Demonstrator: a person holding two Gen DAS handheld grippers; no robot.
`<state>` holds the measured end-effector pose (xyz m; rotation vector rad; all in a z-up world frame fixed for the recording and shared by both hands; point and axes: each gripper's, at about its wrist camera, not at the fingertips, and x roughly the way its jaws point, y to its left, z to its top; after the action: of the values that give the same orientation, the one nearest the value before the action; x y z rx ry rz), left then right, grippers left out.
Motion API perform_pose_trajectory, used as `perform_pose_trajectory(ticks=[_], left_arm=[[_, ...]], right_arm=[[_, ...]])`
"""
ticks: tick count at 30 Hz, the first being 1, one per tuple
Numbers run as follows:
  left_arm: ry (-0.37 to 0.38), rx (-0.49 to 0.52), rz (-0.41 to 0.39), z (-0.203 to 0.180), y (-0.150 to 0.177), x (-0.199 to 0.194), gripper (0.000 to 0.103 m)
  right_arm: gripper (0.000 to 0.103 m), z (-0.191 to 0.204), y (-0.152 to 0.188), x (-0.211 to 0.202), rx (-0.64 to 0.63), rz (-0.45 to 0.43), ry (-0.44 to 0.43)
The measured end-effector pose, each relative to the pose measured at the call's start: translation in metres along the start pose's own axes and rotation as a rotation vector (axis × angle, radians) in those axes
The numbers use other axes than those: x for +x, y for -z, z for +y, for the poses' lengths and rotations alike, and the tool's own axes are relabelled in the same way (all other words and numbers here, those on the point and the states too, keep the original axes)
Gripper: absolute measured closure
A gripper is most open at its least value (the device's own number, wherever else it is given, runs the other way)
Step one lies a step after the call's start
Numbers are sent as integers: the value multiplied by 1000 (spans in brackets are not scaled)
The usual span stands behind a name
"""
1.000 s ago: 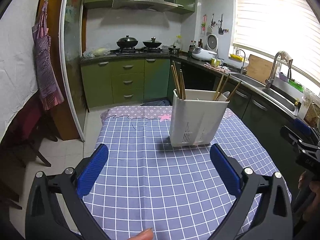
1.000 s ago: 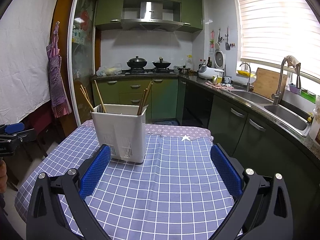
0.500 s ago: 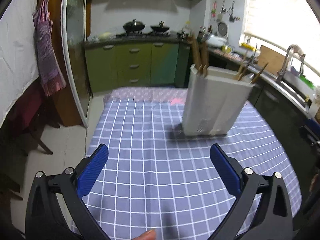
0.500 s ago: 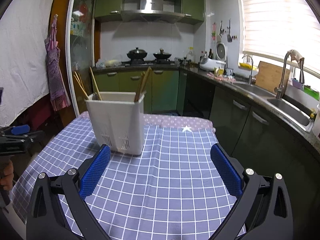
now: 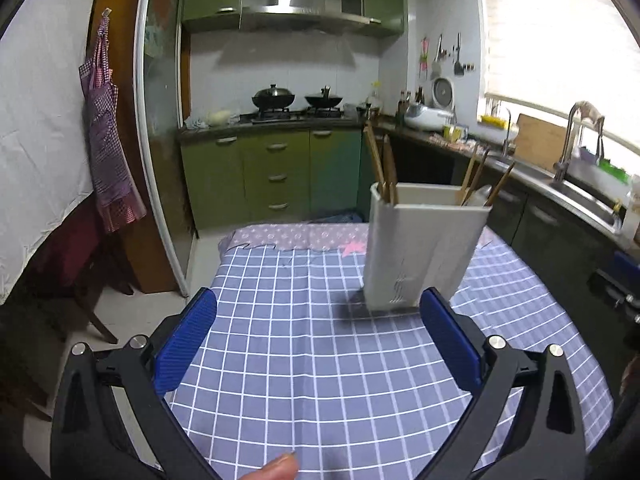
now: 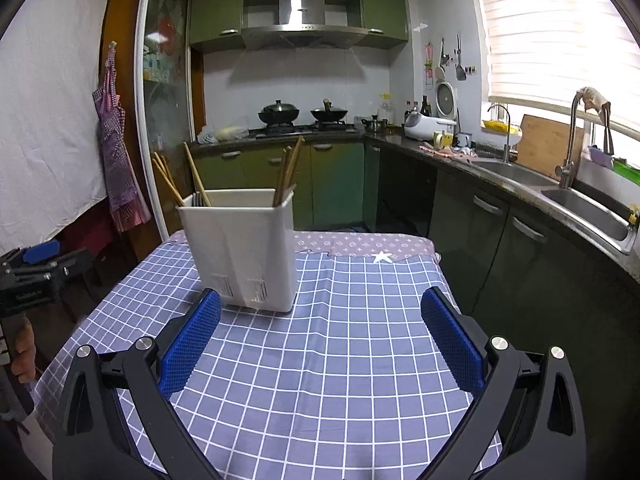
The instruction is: Organize utensils
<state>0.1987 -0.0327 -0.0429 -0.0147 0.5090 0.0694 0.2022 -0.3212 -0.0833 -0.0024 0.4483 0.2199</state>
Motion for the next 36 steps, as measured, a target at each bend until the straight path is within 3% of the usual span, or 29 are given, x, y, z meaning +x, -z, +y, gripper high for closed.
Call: perform_pose_trajectory(ticks=[14, 27, 30, 36], left_arm=[[1, -10, -32, 1, -1, -29, 7], [24, -16, -3, 0, -1, -23, 7], [58, -20, 0, 0, -1, -21, 7], [20, -1, -6, -1, -1, -14, 7]], right_arm=[[4, 8, -3, -35, -21, -44, -10], [4, 7, -1, -31, -19, -24, -15], [4, 6, 0, -30, -15, -21, -14], [4, 4, 0, -29, -14, -20, -12]])
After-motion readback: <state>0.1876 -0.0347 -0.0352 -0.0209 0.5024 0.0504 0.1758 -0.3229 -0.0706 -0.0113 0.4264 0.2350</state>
